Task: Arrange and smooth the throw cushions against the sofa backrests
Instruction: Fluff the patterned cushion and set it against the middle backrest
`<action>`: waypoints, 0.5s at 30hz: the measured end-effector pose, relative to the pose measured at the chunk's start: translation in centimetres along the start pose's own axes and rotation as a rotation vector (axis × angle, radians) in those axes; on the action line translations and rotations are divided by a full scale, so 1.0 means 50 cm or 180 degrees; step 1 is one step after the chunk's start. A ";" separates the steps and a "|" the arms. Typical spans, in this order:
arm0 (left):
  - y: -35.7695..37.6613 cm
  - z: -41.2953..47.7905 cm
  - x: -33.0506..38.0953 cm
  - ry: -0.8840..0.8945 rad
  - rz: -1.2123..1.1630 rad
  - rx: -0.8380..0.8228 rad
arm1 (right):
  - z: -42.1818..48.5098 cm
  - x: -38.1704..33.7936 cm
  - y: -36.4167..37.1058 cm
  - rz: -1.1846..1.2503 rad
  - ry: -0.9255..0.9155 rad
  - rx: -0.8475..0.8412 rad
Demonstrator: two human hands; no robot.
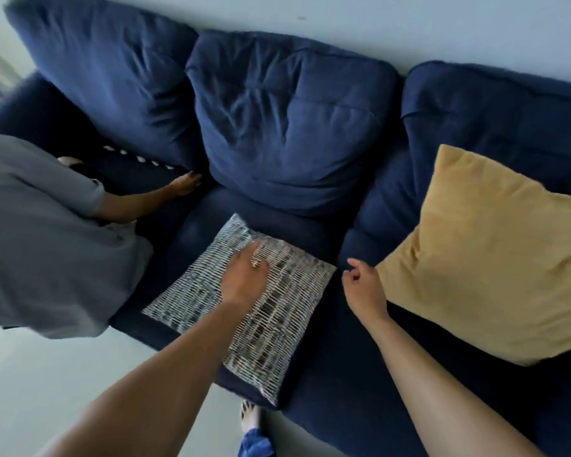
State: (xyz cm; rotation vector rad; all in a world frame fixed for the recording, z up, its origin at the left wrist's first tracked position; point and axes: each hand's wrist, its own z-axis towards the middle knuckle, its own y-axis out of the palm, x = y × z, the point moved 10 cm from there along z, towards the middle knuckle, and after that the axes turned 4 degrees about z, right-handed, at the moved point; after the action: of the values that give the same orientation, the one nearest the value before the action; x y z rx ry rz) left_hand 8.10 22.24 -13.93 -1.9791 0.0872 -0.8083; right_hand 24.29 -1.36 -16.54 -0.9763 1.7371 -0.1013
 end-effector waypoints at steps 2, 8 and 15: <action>-0.031 0.028 -0.073 -0.0099 0.0074 -0.0081 | -0.006 0.004 0.078 0.0070 0.0306 -0.0188; -0.075 0.126 -0.232 -0.0181 0.0878 -0.0583 | -0.025 0.047 0.248 0.0371 0.1190 -0.0256; -0.009 0.226 -0.297 -0.0275 0.0877 -0.1118 | 0.005 0.128 0.331 0.0846 0.1703 0.0016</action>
State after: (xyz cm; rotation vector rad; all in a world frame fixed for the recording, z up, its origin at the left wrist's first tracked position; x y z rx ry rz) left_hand 2.87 36.62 -24.63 -2.2626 0.4680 -0.5540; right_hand 14.84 5.46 -29.91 -0.7435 2.3403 -0.2090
